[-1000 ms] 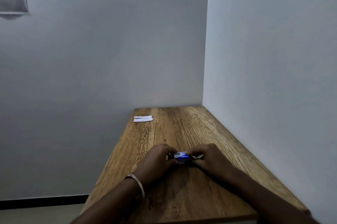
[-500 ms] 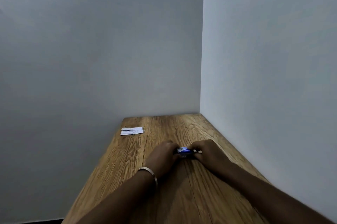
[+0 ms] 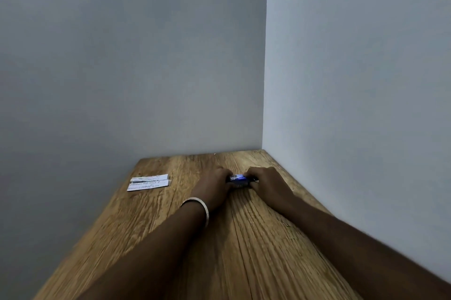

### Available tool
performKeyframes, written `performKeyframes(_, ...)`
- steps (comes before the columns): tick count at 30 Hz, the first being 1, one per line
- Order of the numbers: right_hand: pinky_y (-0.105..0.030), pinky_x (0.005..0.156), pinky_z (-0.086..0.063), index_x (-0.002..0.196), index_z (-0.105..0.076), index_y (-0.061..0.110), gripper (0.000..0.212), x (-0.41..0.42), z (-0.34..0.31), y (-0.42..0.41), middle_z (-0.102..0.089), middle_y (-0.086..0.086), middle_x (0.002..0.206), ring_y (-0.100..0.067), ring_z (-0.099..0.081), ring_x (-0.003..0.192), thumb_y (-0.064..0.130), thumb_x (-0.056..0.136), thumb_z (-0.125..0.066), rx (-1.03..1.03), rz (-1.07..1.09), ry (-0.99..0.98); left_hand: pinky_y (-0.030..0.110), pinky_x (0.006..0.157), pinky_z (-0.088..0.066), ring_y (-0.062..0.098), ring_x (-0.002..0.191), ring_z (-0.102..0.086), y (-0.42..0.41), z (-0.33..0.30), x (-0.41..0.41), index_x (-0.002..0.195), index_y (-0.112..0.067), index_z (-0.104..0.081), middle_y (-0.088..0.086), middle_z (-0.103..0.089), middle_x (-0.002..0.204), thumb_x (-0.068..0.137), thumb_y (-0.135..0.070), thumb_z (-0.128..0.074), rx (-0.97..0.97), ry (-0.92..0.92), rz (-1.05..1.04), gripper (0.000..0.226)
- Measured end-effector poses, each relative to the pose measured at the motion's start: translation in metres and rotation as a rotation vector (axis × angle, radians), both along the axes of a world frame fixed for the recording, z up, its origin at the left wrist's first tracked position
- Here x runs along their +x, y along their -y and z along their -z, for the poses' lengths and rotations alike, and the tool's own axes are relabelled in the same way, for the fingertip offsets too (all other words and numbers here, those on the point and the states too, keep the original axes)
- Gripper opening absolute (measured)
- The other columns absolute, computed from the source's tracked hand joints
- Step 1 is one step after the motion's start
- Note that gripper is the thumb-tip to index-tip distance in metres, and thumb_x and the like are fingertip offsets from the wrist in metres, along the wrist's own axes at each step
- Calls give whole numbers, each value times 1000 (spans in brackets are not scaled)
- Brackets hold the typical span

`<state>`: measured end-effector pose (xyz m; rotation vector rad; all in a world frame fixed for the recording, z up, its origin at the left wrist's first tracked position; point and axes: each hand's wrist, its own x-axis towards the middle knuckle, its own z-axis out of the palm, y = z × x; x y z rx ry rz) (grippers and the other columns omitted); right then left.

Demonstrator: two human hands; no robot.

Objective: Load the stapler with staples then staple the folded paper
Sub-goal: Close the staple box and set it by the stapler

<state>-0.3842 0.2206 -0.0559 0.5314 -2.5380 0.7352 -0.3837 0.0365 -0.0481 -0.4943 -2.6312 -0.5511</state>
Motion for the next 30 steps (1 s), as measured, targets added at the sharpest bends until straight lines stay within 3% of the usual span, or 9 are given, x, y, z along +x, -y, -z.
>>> performKeyframes(5, -41, 79, -55, 105, -72, 16, 21, -32, -2, 1, -74, -6, 98, -21, -67, 89, 7, 89, -63, 16, 24, -9, 41, 83, -52, 22, 94, -60, -5, -1, -35, 114, -15, -70, 5, -64, 109, 94, -30, -59, -41, -17, -25, 27)
performKeyframes(13, -40, 80, -55, 106, -70, 17, 23, -58, -1, 1, -74, -8, 103, -24, -66, 92, 6, 88, -63, 38, 54, -4, 41, 85, -52, 24, 99, -60, -9, 7, -58, 119, -17, -67, 4, -61, 115, 96, -28, -55, -32, -19, -43, 28)
performKeyframes(20, -41, 92, -55, 140, -49, 25, 60, -57, 2, 4, -70, -11, 121, -27, -66, 112, 7, 86, -69, 24, 94, 4, 41, 92, -50, 26, 114, -58, -8, 7, -57, 134, -16, -53, 7, -57, 132, 97, -26, -56, -49, 3, -65, 39)
performKeyframes(24, -39, 84, -57, 145, -41, 24, 64, -54, 4, 6, -70, -10, 119, -27, -67, 103, 19, 87, -67, 62, 112, -41, 41, 101, -46, 28, 127, -50, -8, 9, -53, 145, -17, -39, 10, -50, 142, 93, -36, -62, -32, 10, -81, 60)
performKeyframes(26, -35, 83, -54, 149, -36, 21, 66, -50, 6, 6, -65, -12, 128, -26, -65, 106, 24, 89, -63, 79, 119, -23, 39, 102, -44, 28, 131, -46, -8, 10, -46, 146, -15, -37, 10, -45, 146, 92, -43, -62, -10, -18, -90, 66)
performKeyframes(30, -38, 104, -46, 153, -28, 16, 72, -31, 6, 9, -37, -9, 157, -27, -46, 136, 28, 90, -61, 105, 113, -26, 38, 102, -45, 27, 130, -47, 1, 12, -23, 145, -14, -37, 10, -42, 148, 93, -50, -56, 7, -67, -116, 66)
